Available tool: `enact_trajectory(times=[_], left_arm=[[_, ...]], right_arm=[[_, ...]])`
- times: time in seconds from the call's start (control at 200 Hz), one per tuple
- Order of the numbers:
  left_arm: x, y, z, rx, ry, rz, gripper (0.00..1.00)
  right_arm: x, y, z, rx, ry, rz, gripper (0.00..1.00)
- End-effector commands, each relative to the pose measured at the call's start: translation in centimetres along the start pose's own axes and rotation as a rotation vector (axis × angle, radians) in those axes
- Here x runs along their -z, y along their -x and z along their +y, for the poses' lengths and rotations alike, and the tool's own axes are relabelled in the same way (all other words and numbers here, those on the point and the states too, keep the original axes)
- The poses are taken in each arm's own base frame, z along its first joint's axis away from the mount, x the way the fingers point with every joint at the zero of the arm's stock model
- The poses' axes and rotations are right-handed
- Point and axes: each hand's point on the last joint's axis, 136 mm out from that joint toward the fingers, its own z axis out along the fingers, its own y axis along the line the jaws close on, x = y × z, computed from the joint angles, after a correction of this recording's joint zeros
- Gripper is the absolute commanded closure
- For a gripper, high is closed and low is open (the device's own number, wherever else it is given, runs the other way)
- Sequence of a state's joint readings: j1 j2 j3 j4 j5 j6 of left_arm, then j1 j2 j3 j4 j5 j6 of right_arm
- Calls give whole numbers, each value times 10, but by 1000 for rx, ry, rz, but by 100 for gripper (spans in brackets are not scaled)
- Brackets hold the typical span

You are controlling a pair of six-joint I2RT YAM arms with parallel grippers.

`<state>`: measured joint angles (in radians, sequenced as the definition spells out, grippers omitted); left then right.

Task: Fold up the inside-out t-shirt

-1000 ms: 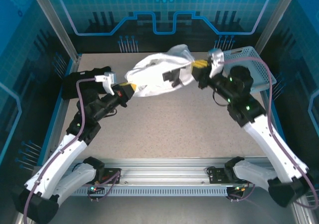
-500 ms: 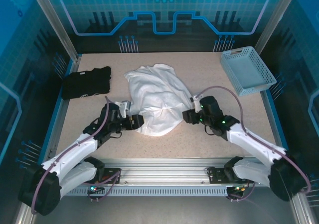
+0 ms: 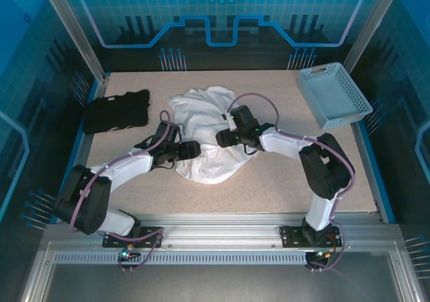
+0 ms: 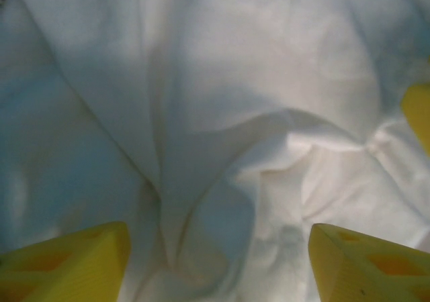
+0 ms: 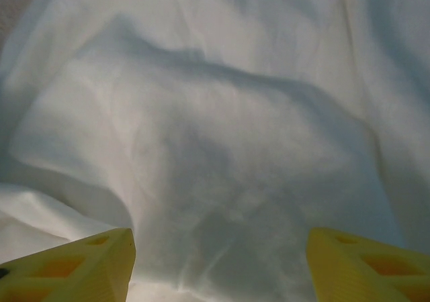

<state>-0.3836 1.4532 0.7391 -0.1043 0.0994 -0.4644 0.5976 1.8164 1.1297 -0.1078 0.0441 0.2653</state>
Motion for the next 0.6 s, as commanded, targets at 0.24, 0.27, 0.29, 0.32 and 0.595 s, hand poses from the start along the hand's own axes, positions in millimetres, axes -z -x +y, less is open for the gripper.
enact_trajectory(times=[0.24, 0.27, 0.29, 0.32, 0.595], left_arm=[[0, 12, -20, -85, -94, -53, 86], [6, 14, -22, -100, -106, -75, 90], [10, 15, -24, -109, -113, -92, 93], [17, 16, -25, -119, -121, -117, 96], [41, 19, -36, -134, -200, -189, 100]], right_arm=[[46, 13, -16, 248, -133, -58, 30], [49, 14, -15, 291, -126, -73, 30], [50, 14, -13, 321, -116, -86, 30], [51, 14, -8, 362, -95, -103, 30], [26, 17, 38, 625, 71, -160, 31]])
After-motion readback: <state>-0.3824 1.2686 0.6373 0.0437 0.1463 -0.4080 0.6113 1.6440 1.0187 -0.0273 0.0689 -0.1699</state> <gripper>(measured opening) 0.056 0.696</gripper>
